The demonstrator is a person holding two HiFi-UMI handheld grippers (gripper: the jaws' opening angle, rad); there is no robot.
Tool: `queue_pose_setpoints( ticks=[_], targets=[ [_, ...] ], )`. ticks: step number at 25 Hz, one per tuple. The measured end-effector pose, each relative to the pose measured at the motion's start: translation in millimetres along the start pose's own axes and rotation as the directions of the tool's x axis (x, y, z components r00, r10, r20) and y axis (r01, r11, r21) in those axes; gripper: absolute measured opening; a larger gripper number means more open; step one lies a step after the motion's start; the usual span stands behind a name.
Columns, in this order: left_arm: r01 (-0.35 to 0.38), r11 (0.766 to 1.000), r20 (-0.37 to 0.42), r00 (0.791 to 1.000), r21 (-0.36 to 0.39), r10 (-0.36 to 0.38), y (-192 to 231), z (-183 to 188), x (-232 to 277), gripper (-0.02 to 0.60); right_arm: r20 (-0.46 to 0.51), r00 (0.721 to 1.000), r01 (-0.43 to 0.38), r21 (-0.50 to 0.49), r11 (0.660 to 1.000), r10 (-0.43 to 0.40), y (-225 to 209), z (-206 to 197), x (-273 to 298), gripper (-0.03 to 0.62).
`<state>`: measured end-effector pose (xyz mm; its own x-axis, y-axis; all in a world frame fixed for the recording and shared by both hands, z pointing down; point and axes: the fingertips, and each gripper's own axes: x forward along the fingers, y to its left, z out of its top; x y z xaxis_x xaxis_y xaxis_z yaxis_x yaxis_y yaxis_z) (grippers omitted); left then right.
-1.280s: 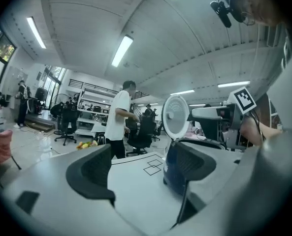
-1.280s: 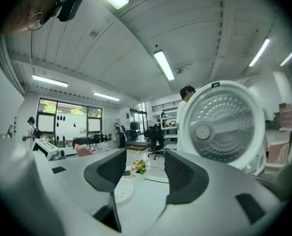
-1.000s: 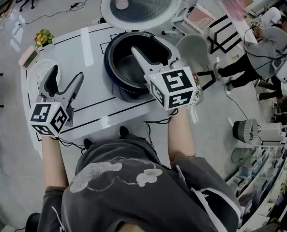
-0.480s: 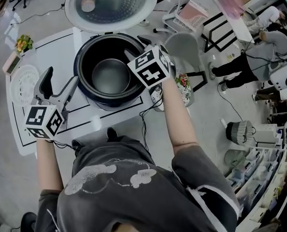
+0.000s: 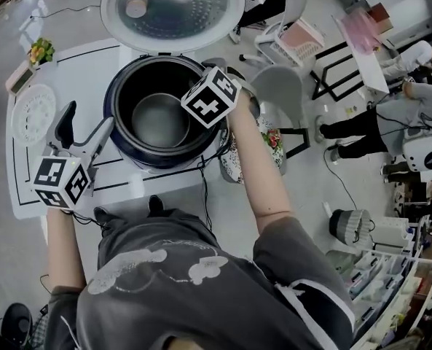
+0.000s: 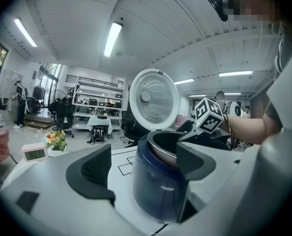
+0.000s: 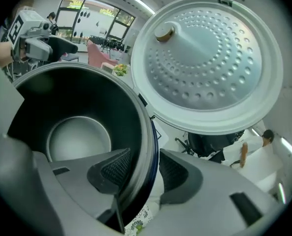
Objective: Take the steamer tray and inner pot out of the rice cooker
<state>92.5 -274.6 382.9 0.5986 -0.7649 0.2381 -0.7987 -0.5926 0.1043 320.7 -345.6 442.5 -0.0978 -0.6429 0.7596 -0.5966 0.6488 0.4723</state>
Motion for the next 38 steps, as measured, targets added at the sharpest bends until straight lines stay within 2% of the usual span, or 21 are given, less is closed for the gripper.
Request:
queue_pose_setpoints(
  ticks=[6,13,17,21,23,26,28,33,35,37,38],
  targets=[
    [-0.011,1.000,-0.014,1.000,0.016,0.011,-4.7,2.4,-0.6,0.408,0.058,0.997,-0.051,0.070,0.996,0.047,-3.8,7.3,-8.2,0.187],
    [-0.021,0.999,-0.005,1.000,0.044,0.021,-2.8,11.3,2.3,0.408,0.108,0.994,-0.038,0.068,0.997,0.031,-3.5,22.3,-19.9,0.135],
    [-0.006,0.997,-0.014,1.000,0.076,0.007,-5.0,16.7,5.2,0.408,0.146,0.988,-0.069,0.094,0.993,0.055,-4.2,33.7,-30.4,0.115],
    [0.032,0.992,-0.059,0.998,0.121,-0.025,-15.4,20.3,17.8,0.408,0.287,0.951,-0.159,0.128,0.979,0.117,-10.0,54.7,-48.7,0.100],
    [0.059,0.988,-0.095,0.994,0.143,-0.046,-20.9,17.2,28.8,0.408,0.311,0.941,-0.177,0.118,0.977,0.133,-9.8,58.7,-54.5,0.097],
    [0.080,0.980,-0.143,0.988,0.182,-0.054,-19.6,20.5,46.3,0.408,0.311,0.942,-0.162,0.098,0.982,0.124,-10.2,63.5,-56.5,0.097],
    [0.094,0.978,-0.201,0.978,0.184,-0.056,-16.7,19.4,59.1,0.408,0.326,0.938,-0.159,0.103,0.982,0.118,-11.6,65.8,-58.9,0.095],
    [0.139,0.976,-0.380,0.923,0.165,-0.067,-18.5,-1.3,88.2,0.403,0.359,0.927,-0.153,0.112,0.982,0.104,-13.8,66.5,-65.0,0.095],
    [0.110,0.974,-0.420,0.907,0.197,-0.017,-13.6,-7.8,94.6,0.346,0.369,0.924,-0.149,0.114,0.982,0.097,-14.3,67.4,-68.5,0.095],
    [0.069,0.970,-0.434,0.900,0.234,0.040,-5.5,-10.7,97.8,0.226,0.376,0.922,-0.142,0.118,0.983,0.088,-15.3,68.6,-71.4,0.095],
    [0.056,0.969,-0.429,0.902,0.241,0.055,-3.2,-10.1,98.5,0.230,0.380,0.921,-0.141,0.120,0.983,0.086,-15.6,69.1,-72.6,0.095]
  ],
)
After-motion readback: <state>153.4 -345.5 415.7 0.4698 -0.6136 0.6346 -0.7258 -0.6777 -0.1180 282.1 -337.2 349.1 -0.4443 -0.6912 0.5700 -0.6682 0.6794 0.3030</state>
